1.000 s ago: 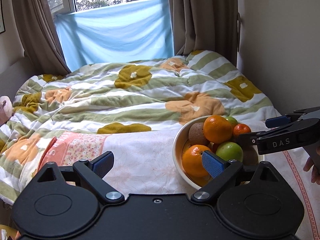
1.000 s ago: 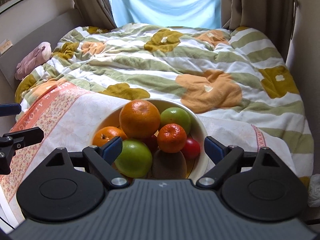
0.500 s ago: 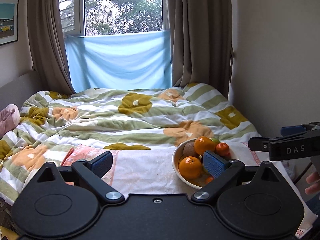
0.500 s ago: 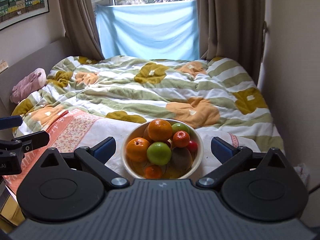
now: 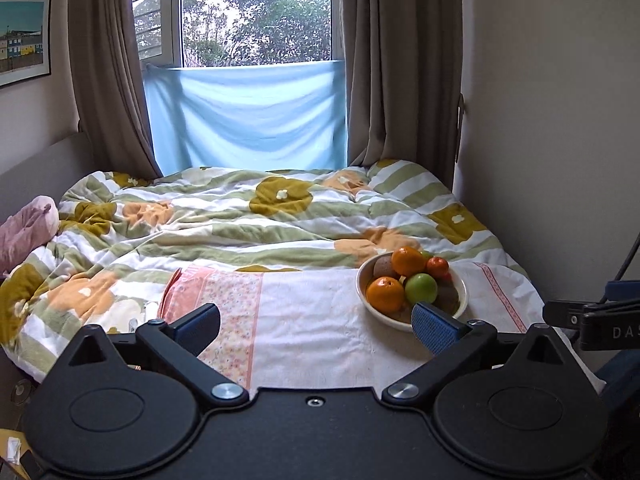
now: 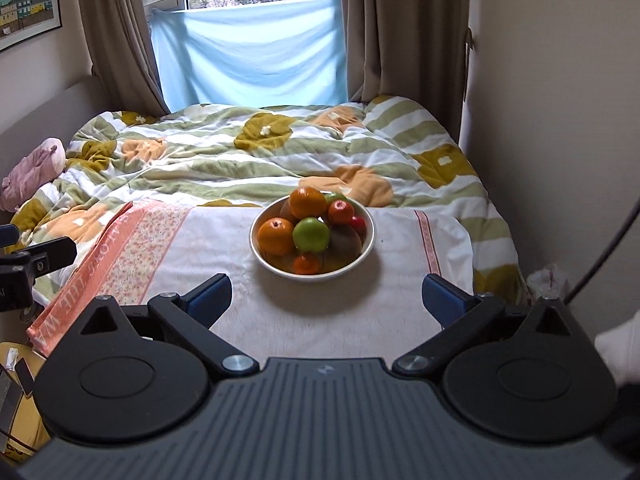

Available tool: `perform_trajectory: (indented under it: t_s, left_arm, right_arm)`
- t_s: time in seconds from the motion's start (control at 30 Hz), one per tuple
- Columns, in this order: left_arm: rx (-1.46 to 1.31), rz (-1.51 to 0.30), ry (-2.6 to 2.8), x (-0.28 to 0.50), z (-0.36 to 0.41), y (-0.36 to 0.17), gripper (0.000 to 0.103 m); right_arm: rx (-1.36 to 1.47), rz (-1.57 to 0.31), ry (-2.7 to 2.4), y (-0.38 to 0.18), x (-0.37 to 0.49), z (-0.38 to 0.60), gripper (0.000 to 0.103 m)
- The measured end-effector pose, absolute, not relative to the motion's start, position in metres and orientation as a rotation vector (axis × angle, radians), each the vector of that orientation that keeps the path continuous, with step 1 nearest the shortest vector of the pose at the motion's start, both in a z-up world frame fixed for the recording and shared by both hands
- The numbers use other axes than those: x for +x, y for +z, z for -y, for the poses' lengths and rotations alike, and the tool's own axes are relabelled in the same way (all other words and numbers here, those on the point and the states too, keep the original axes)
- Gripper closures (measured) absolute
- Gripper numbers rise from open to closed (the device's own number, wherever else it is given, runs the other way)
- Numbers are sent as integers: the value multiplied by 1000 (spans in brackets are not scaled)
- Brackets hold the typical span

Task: Organize fruits

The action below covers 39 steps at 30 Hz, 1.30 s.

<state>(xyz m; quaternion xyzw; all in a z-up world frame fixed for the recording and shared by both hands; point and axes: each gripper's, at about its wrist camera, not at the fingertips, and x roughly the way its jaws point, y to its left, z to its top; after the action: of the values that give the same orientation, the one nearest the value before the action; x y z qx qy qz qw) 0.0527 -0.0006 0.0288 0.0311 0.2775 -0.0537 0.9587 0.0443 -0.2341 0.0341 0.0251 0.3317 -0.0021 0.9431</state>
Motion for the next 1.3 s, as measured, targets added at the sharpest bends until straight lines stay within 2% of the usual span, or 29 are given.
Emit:
perform_trajectory:
  t_s: [0.33,1.3]
  left_arm:
    - [92,-542,-113,26,-8,32,0]
    - [93,-529,-126,20,-10,35,0]
  right_arm:
    - [50,-662,-37,42,14,224,0]
    - [62,-655,-43,46,13,224,0]
